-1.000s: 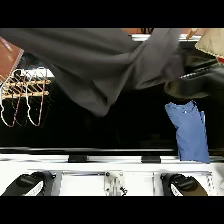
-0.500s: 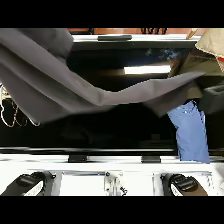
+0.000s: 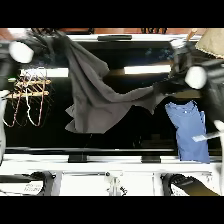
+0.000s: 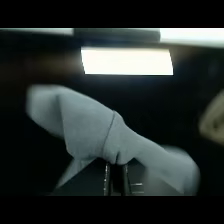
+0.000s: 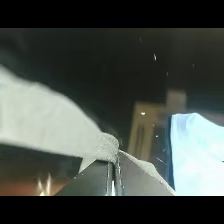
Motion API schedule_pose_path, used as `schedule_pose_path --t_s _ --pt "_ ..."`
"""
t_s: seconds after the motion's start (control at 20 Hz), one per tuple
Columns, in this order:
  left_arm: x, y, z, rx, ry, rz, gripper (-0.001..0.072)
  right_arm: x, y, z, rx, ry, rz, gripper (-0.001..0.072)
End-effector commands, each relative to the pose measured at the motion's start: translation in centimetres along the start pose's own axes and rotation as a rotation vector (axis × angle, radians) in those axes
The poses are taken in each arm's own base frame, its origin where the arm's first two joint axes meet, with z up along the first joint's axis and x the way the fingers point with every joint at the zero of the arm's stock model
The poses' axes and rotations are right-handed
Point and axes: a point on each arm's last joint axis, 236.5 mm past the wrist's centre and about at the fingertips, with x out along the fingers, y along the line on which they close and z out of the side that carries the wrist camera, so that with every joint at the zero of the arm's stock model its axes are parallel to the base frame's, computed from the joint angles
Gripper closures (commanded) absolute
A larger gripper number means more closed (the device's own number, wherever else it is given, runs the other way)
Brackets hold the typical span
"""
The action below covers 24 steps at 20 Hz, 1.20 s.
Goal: Fold the shirts.
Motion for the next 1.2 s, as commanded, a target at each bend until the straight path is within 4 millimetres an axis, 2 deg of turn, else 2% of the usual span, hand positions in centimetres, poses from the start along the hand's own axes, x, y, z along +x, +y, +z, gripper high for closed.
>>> schedule_pose_path --t_s 0.0,0.05,0.1,0.15,0.25,0.3,0.35,0.4,0.5,0.55,0.65,0.7,0.75,0.9,1.0,1.15 --pt "7.3 -0.9 -10.0 -0.138 0.261 -0.061 0.0436 7.5 0.2 -1.9 -0.015 0.163 -0.041 0.0648" --pt "7.4 -0.9 -11.8 -0.146 0.328 -0.061 0.0209 8.2 0.3 -2.3 -0.018 0.187 -0.040 0.0648" --pt "6.6 0.0 -13.3 -0.128 0.405 -0.036 0.0051 8.3 0.3 -2.6 -0.019 0.201 -0.042 0.0648" --pt "5.1 1.5 -14.5 -0.102 0.491 0.008 0.0033 8.1 0.2 -2.8 -0.020 0.210 -0.045 0.0648" --pt "-0.5 6.8 -17.0 -0.054 0.722 0.162 0.0041 7.2 -0.1 -3.6 -0.041 0.240 -0.049 0.0648" --pt "-3.6 8.9 -18.2 -0.048 0.827 0.226 0.0091 6.8 -0.2 -4.1 -0.055 0.259 -0.050 0.0648" --pt "-6.2 9.7 -19.2 -0.077 0.898 0.247 0.0114 6.4 -0.2 -4.4 -0.056 0.273 -0.050 0.0648" --pt "-7.6 9.0 -20.0 -0.115 0.923 0.213 0.0112 6.3 -0.2 -4.7 -0.055 0.281 -0.049 0.0648" --pt "-9.6 6.4 -24.0 -0.190 0.967 0.129 0.0080 6.3 -0.1 -4.6 -0.052 0.280 -0.042 0.0648" --pt "-10.3 5.3 -27.3 -0.232 0.990 0.110 0.0004 6.3 0.3 -4.6 -0.047 0.277 -0.026 0.0648" --pt "-11.3 2.7 -34.0 -0.367 1.015 0.063 -0.0013 6.3 1.3 -4.6 -0.044 0.279 0.017 0.0648" --pt "-11.5 0.8 -36.4 -0.457 0.997 0.013 -0.0013 6.3 1.8 -4.7 -0.043 0.281 0.038 0.0648" --pt "-11.3 -0.5 -37.7 -0.544 0.957 -0.019 -0.0013 6.3 2.2 -4.7 -0.043 0.281 0.054 0.0648" --pt "-10.2 -2.6 -39.4 -0.721 0.846 -0.055 -0.0013 6.2 2.3 -4.8 -0.050 0.285 0.058 0.0648" --pt "-9.5 -3.9 -40.3 -0.722 0.817 -0.061 -0.0013 6.2 2.3 -4.8 -0.052 0.284 0.059 0.0648" --pt "-7.0 -4.7 -39.5 -0.698 0.691 -0.060 -0.0013 6.2 2.3 -4.9 -0.052 0.289 0.060 0.0648"
